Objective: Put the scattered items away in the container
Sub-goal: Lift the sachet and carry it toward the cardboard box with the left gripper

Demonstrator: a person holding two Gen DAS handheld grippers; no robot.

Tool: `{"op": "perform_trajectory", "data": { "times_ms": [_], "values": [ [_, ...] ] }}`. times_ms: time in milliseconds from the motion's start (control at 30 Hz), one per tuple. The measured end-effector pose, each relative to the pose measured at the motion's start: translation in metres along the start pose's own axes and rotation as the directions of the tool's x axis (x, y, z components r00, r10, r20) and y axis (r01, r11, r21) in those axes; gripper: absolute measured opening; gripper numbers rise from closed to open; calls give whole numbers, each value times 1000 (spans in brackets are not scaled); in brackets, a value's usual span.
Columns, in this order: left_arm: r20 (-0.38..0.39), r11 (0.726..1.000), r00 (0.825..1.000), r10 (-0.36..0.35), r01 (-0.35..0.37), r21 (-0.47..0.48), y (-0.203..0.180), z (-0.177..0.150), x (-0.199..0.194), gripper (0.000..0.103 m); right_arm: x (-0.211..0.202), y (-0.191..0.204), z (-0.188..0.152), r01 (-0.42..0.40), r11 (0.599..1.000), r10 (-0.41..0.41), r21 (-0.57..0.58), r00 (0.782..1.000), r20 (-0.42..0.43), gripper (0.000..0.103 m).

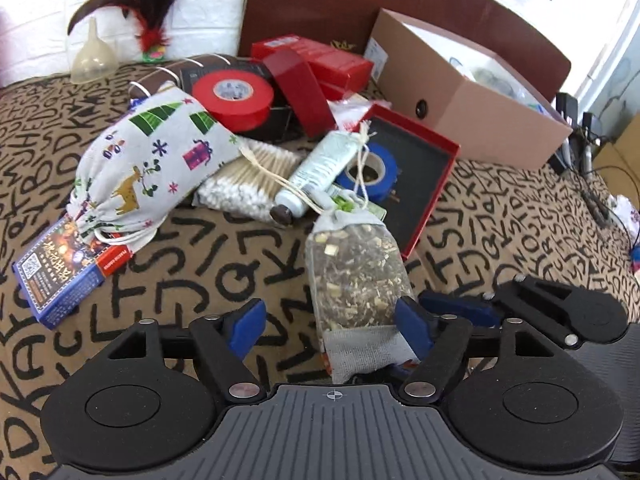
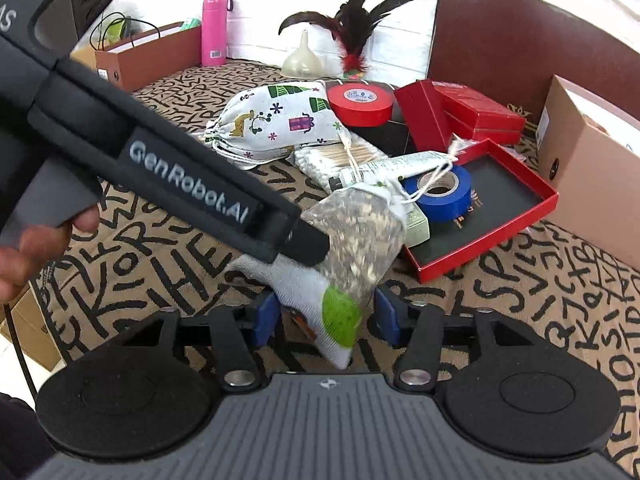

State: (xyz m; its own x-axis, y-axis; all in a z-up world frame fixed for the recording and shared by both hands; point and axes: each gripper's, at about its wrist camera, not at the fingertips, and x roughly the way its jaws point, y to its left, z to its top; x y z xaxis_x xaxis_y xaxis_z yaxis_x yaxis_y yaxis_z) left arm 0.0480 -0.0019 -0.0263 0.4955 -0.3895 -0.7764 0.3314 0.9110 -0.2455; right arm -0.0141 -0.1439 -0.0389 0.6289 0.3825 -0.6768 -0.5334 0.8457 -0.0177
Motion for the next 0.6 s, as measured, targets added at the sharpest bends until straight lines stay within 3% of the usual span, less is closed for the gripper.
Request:
{"op": "perform_trajectory", "data": {
  "times_ms": [100, 233, 400, 433, 467, 533, 600],
  "values": [
    [-21, 1000, 1000, -3, 3, 4, -1, 3, 9, 87, -1, -2, 2, 0, 1000, 0, 1, 1000, 17, 71],
    [-72, 998, 996, -55, 55, 3, 0, 3, 24, 75, 6, -6, 1, -15, 1000, 15, 22, 1000, 9, 72],
    [-76, 999, 996, -48, 48, -7, 3, 1, 30, 85, 16, -11, -3, -59, 995, 59, 75, 998, 2, 71],
    [-80, 998, 995, -59, 58, -12, 4, 1, 30, 78, 18, -11, -3, -67, 995, 67, 77, 998, 5, 71],
    [-82, 997, 994, -76, 74, -17, 5, 0, 30, 59, 19, -11, -3, -74, 994, 74, 77, 997, 5, 71],
    [-81, 995, 992, -99, 97, -36, 5, -1, 26, 54, 24, -12, -5, -106, 990, 107, 94, 994, -10, 58],
    [-69, 995, 993, -100, 98, -30, 1, -2, 15, 53, 19, -11, -6, -115, 988, 116, 105, 993, -1, 52]
  ]
}}
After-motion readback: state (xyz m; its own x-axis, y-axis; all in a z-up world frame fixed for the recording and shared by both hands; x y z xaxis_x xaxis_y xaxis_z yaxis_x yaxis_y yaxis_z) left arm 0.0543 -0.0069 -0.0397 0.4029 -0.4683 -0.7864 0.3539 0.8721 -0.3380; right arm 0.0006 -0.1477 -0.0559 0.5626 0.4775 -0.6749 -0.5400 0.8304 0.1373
